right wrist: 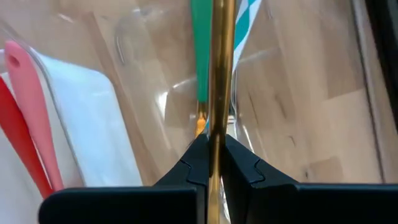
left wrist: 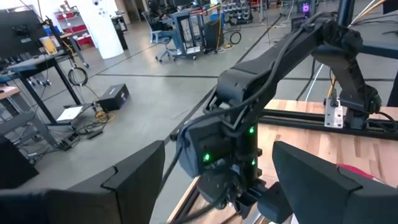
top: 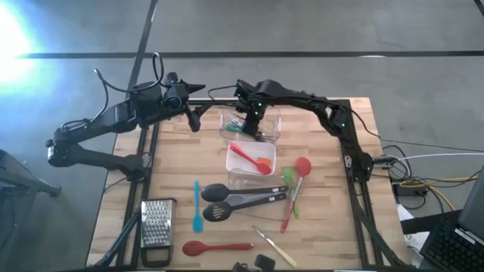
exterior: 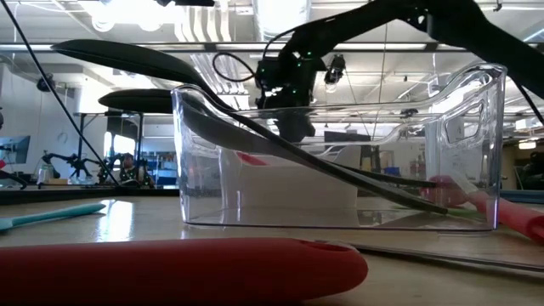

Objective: Pick & Place Kitchen Items
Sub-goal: Put the golden knife into the top transparent bin

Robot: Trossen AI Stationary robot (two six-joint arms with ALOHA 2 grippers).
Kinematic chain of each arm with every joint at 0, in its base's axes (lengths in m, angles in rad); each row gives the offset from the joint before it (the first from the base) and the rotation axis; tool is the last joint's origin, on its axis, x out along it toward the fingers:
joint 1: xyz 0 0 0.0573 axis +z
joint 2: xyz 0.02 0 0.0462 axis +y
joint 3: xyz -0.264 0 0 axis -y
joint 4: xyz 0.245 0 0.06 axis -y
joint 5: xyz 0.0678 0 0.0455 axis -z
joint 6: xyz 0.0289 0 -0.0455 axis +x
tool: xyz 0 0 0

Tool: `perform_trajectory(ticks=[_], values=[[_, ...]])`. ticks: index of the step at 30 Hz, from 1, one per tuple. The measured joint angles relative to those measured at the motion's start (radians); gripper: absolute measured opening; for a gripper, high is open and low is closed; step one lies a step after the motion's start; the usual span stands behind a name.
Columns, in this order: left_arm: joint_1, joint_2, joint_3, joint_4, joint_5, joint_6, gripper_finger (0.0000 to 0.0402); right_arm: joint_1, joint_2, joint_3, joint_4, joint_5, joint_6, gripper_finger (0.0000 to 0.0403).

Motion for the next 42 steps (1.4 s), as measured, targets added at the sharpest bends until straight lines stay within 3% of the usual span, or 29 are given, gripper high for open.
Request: perform_trajectory(ticks=[10, 16, 42], values=[[0.000, -0.001, 0.000, 0.000, 0.000, 0.029, 0.0300, 0.027, 0.057, 0.018, -0.018, 0.001, 0.005, 0.0013], [0.000, -0.001, 0.000, 0.000, 0.000, 0.029, 0.0300, 0.026, 0.058, -0.015, -0.015, 0.057, 0.022, 0.0013], [0.000, -0.001, -0.001, 0.002, 0.000, 0.024, 0.0300, 0.031, 0.057, -0.182, 0.118, 0.053, 0.030, 0.0013]])
